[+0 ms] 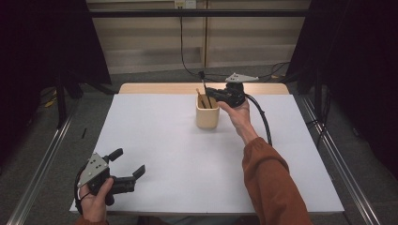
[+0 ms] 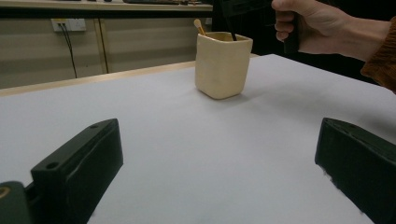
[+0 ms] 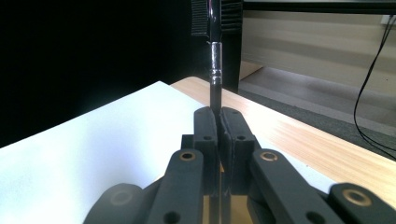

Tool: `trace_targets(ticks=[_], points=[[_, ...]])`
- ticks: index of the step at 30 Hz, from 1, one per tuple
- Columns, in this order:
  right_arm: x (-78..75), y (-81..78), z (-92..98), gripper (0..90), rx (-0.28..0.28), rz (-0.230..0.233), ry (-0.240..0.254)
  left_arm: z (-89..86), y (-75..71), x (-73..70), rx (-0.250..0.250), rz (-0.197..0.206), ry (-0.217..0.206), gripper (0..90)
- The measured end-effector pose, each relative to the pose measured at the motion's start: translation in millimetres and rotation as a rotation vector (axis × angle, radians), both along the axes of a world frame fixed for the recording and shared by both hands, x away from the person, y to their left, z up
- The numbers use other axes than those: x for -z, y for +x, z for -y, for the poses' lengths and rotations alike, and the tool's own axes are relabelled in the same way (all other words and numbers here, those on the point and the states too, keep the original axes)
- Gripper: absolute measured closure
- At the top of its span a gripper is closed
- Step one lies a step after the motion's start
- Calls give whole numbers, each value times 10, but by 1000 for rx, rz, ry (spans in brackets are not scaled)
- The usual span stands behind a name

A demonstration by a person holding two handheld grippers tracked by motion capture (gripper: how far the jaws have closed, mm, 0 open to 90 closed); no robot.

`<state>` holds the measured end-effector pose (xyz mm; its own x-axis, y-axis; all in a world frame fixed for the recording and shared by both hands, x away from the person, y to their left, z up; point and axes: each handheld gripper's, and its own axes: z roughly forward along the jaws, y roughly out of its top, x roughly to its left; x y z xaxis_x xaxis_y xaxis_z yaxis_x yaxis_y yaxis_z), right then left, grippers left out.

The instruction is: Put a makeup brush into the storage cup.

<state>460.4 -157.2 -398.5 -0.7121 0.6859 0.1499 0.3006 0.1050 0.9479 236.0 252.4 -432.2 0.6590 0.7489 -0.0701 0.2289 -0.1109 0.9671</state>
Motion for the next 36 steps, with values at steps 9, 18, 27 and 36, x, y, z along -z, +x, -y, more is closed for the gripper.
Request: trace_targets(ticks=[9,18,27,36], points=[[92,-33,20,857,8,-7,-5,6,3,-4,5,2,6,9],[78,-40,101,856,12,-6,0,25,31,-2,4,-3,5,9],[76,-42,128,830,6,-10,4,60,74,4,14,-9,4,9],[55,-59,180,691,20,-9,9,63,84,7,14,-12,5,9]])
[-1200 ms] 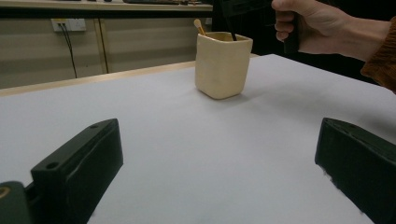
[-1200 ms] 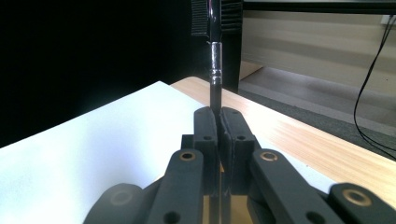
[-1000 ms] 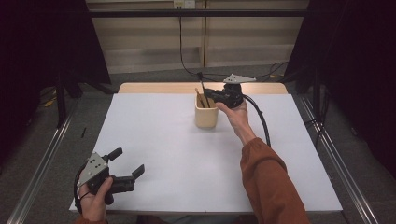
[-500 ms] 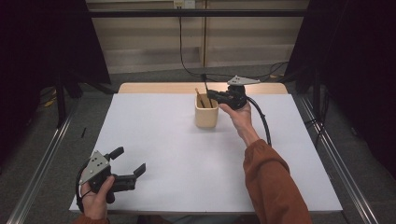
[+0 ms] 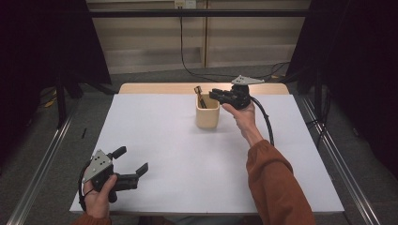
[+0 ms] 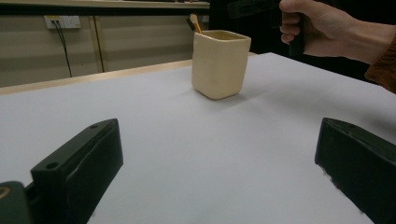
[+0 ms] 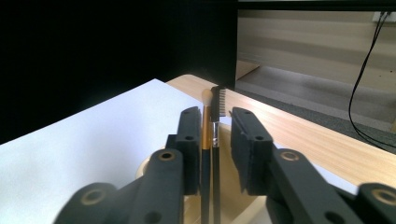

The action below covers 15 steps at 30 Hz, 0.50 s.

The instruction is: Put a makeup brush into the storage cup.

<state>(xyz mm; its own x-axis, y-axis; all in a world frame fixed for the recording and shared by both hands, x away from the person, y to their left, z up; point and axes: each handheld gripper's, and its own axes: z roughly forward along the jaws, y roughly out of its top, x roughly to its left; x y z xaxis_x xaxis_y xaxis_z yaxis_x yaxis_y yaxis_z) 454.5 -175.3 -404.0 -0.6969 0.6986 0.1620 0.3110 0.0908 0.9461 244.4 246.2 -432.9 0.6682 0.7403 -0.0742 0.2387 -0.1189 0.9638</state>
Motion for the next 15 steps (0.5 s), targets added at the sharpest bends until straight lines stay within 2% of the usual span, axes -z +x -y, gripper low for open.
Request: trace_targets(ticks=[3,6,9,13,15], points=[[-6,-11,4,578,1,0,4,0,0,1,-1,0,0,10],[-24,-12,-2,406,8,1,5,1,-3,0,1,1,2,10],[-29,-22,-22,303,9,1,-6,-4,-12,-2,3,6,3,9],[-21,-58,-68,204,-1,-1,-21,-9,-28,-7,3,10,-3,10],[-24,-75,-81,189,-7,0,-13,-2,-27,-7,9,12,2,9]])
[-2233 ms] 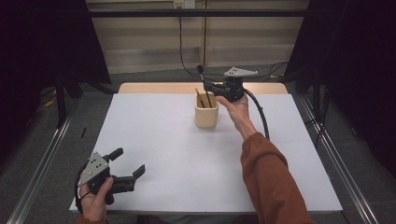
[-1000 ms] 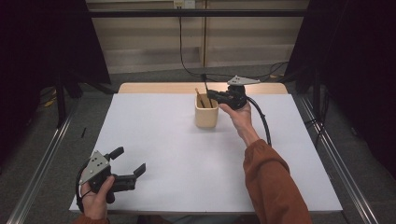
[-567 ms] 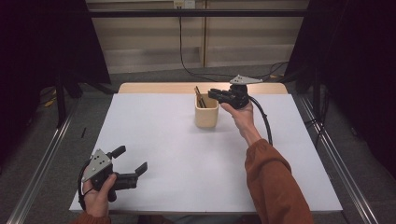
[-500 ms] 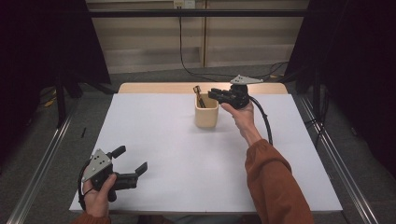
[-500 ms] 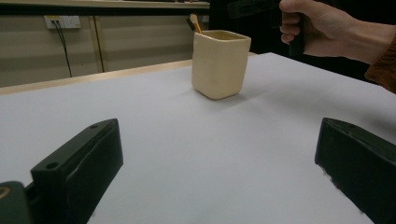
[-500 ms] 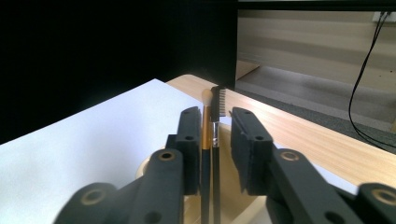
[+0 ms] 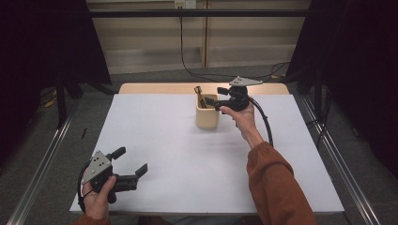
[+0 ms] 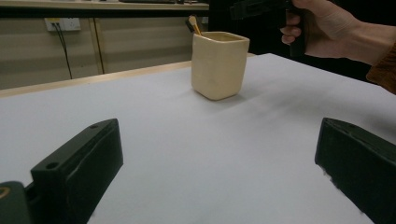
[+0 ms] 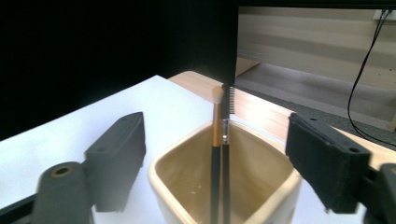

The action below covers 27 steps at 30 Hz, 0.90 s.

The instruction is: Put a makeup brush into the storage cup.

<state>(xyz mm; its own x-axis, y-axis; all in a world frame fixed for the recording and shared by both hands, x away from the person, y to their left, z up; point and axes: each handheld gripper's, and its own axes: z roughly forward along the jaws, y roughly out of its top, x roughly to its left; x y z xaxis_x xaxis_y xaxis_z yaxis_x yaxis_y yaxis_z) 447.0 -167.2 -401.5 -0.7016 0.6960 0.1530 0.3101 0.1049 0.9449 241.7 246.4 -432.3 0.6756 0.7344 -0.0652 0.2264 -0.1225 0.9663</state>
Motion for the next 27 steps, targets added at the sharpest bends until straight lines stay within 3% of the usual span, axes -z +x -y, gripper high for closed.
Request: trace_targets(ticks=[8,16,21,27], points=[[-36,-49,-20,29,-7,2,6,-4,3,-1,0,-4,-8,10],[-71,-144,52,39,25,-10,4,-9,-4,-3,-1,-2,-3,9],[-67,-200,120,37,13,-6,-4,-10,-2,0,-5,-5,-4,9],[-83,-299,218,67,14,3,21,-23,-8,0,-12,-3,-3,8]])
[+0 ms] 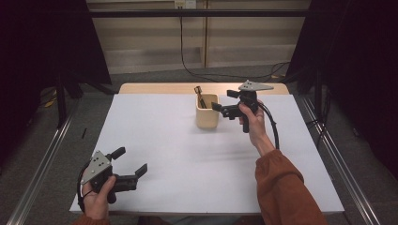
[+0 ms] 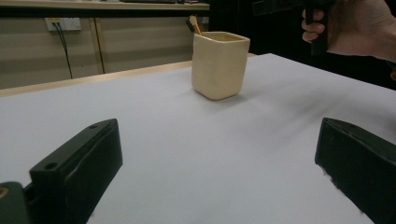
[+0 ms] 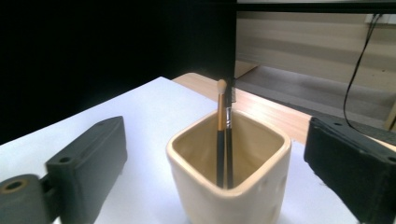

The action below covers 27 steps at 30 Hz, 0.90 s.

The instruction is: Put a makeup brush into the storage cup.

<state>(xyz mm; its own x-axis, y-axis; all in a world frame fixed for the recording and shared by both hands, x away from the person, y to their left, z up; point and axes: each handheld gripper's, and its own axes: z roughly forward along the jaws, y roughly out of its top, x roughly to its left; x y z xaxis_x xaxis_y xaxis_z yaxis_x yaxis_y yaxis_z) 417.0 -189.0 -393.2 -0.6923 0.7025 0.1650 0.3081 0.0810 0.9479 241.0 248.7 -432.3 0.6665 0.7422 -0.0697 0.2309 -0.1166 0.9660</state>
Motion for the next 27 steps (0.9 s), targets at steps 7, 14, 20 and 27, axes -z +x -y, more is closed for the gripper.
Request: trace_targets(ticks=[7,14,20,27], points=[[-23,-147,81,80,48,29,-41,-29,-12,0,-13,-2,-2,8],[-73,-287,208,73,59,51,-33,-48,-24,1,-18,-2,-4,8],[-51,-411,341,61,88,57,-42,-48,-25,0,-21,-3,-3,8],[-19,-619,449,41,107,64,-27,-53,-28,-5,-23,2,-2,8]])
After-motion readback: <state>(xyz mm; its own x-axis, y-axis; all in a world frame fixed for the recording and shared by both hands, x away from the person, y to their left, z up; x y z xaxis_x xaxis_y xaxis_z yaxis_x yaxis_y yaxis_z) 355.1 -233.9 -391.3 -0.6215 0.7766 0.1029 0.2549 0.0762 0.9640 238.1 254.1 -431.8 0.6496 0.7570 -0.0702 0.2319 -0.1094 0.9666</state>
